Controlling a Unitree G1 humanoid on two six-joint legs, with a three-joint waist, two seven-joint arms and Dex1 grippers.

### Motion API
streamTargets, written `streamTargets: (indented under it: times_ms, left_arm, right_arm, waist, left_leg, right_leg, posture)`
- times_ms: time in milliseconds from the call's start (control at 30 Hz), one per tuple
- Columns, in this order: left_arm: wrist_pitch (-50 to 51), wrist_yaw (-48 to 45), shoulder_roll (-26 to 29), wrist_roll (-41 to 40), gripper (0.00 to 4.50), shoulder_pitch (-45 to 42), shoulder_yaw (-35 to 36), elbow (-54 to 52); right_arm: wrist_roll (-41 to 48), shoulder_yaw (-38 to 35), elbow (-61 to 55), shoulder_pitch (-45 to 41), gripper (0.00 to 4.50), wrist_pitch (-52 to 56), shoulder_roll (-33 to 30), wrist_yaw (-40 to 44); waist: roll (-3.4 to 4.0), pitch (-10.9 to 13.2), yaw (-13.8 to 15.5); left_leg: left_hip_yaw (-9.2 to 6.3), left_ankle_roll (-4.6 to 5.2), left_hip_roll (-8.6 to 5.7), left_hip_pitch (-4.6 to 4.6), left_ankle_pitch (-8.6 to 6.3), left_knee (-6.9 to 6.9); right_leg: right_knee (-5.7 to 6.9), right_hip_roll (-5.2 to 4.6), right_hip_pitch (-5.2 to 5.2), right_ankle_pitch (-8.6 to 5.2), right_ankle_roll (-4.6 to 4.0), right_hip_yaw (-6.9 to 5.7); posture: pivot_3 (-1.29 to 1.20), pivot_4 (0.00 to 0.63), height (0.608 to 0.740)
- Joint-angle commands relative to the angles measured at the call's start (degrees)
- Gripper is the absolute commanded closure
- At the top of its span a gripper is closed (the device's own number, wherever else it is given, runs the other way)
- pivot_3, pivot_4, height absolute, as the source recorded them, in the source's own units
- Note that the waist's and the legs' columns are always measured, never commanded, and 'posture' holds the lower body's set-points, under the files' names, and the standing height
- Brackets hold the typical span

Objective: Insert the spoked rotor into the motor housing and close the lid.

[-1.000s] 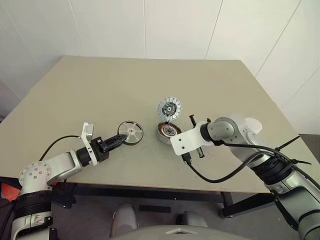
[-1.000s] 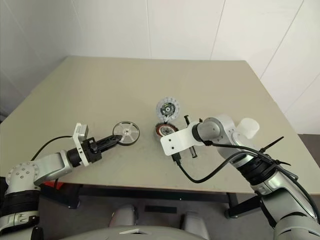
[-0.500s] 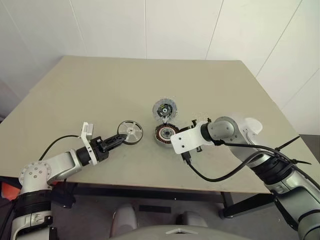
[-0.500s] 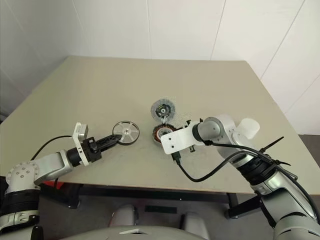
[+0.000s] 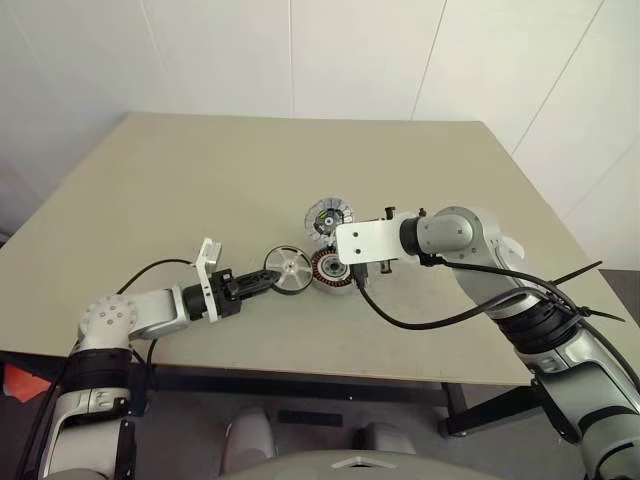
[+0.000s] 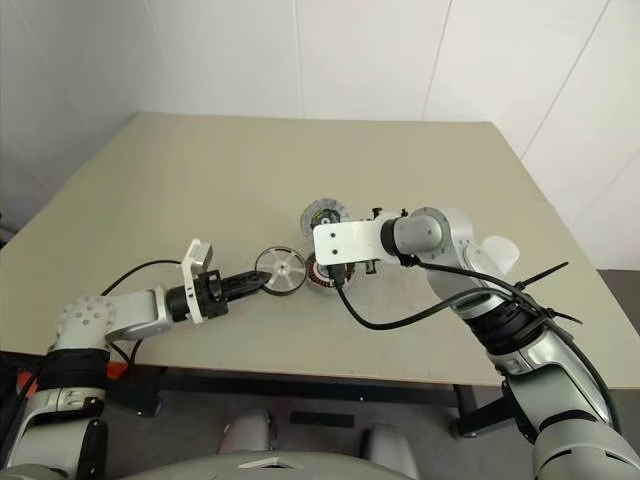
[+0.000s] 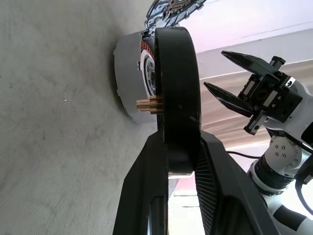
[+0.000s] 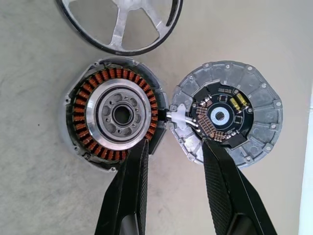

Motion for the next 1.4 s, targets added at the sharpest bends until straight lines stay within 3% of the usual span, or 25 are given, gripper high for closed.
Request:
streamTargets:
  times_ms: [33,367,800,1400]
  left_arm:
    - [-0.54,-4.55,-2.56,4.04,4.00,-3.56,-2.17,2.48]
    - [-0.68,-13.06,-6.90,12.62,4.00,-8.67,-3.11,7.78]
    - [-2.97,-16.48,-14.98,18.98,4.00,-15.32,-1.25,14.99]
    - [-4.23,-17.58,-17.12,24.29,4.00,-15.24,0.11,15.17]
  right_arm:
    - [-0.93,-1.52,-0.77,-0.89,2.59,1.96,0.70,-2.46]
    - [-1.53,-1.39,-1.10,-0.03,2.59,4.93,0.16,-4.83]
    - [-2.54,-2.11,0.59,-0.30,2.59,6.06,-1.70,-6.80]
    - [-1.97,-8.63,6.66,-7.06,2.59,5.96,-6.75,-10.31]
  waist:
    - [0.00,0.00,-0.03]
    - [0.02,0.02,-0.08]
    - [0.04,0.04,0.13]
    - [0.12,0.09,0.12]
  left_leg:
    - [0.01,0.00,-0.04,0.00,0.00,0.01]
    - [0.01,-0.14,0.01,-0.02,0.09,-0.02]
    - [0.00,-0.13,-0.01,-0.04,0.09,-0.02]
    - [0.00,-0.03,-0.02,-0.24,0.03,-0.11]
  right_leg:
    - [0.00,-0.05,0.00,0.00,0.00,0.01]
    - [-0.01,0.01,-0.06,0.00,0.00,0.03]
    - [-0.04,-0.06,-0.02,0.00,0.00,0.05]
    - [-0.50,-0.06,0.00,0.02,-0.01,0.00]
  posture:
    - [0.00,0.000,0.740]
    - [0.00,0.000,0.740]
    - [0.00,0.000,0.740]
    - [0.00,0.000,0.740]
